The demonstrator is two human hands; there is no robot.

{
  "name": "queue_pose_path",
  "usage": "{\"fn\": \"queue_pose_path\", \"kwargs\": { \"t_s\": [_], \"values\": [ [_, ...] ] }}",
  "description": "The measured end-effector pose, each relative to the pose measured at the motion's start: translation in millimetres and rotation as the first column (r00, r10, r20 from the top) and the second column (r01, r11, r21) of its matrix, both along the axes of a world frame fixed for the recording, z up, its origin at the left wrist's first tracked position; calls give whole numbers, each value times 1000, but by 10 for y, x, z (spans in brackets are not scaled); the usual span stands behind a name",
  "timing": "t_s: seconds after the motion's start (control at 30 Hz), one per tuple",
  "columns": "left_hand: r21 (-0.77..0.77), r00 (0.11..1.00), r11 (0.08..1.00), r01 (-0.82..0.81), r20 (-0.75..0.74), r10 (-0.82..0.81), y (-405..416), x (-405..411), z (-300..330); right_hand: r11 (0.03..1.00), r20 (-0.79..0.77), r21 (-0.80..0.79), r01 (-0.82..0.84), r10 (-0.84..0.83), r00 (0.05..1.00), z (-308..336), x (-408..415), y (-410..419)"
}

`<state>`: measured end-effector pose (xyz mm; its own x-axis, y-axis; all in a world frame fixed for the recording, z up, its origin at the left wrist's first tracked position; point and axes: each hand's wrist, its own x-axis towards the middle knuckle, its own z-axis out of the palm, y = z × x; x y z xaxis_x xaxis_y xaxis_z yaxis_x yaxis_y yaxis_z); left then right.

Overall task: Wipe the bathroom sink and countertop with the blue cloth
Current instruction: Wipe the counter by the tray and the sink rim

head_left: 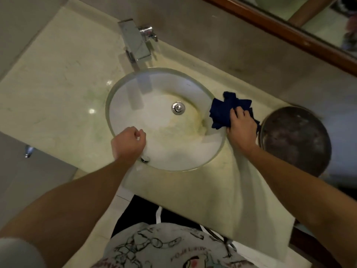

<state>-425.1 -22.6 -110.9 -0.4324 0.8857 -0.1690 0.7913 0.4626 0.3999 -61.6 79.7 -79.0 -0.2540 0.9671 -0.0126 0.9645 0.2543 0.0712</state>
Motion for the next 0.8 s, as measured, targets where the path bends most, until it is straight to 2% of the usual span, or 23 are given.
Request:
{"fn": "queue_pose_path", "kwargs": {
  "t_s": [0.13,0.2,0.27,0.33,0.37,0.4,0.43,0.47,0.5,0.53,0.57,0.6,0.67,0.73,0.8],
  "values": [
    [1,1000,1000,9,8,-9,-9,-8,-14,992,42,6,124,-124,991,12,-44,-633],
    [-19,1000,1000,22,19,-22,-5,-10,1,976,23,-42,215,-215,976,44,-215,-940],
    [-55,999,998,31,34,-29,6,-18,20,923,-14,-152,354,-360,933,158,-489,-1142],
    [-66,999,997,30,44,-27,12,-27,41,830,-123,-349,435,-501,857,276,-699,-1187],
    [-65,998,997,32,47,-29,12,-29,51,735,-218,-512,444,-611,761,352,-756,-1135],
    [-66,998,997,36,52,-32,11,-32,63,593,-304,-693,410,-756,580,445,-785,-1064],
    [-70,998,997,41,60,-36,10,-41,65,445,-337,-844,299,-875,349,547,-798,-1008],
    [-77,997,996,47,66,-42,10,-48,65,342,-326,-930,136,-937,127,674,-806,-982],
    [-81,996,995,53,69,-47,9,-52,64,298,-298,-954,-9,-954,-37,800,-805,-967],
    [-82,996,995,60,71,-54,11,-54,67,282,-267,-954,-105,-953,-141,921,-804,-956],
    [-82,995,994,66,75,-60,14,-56,71,278,-247,-949,-150,-950,-193,1020,-796,-945],
    [-83,995,994,69,82,-62,16,-60,72,274,-239,-948,-162,-949,-205,1115,-793,-927],
    [-86,993,994,73,93,-65,19,-70,62,281,-261,-953,-114,-951,-169,1252,-780,-880],
    [-83,993,993,83,94,-75,15,-75,51,336,-338,-941,44,-940,-46,1304,-746,-816],
    [-76,992,993,93,88,-87,18,-71,43,476,-452,-834,279,-879,149,1319,-682,-757]
  ]
}}
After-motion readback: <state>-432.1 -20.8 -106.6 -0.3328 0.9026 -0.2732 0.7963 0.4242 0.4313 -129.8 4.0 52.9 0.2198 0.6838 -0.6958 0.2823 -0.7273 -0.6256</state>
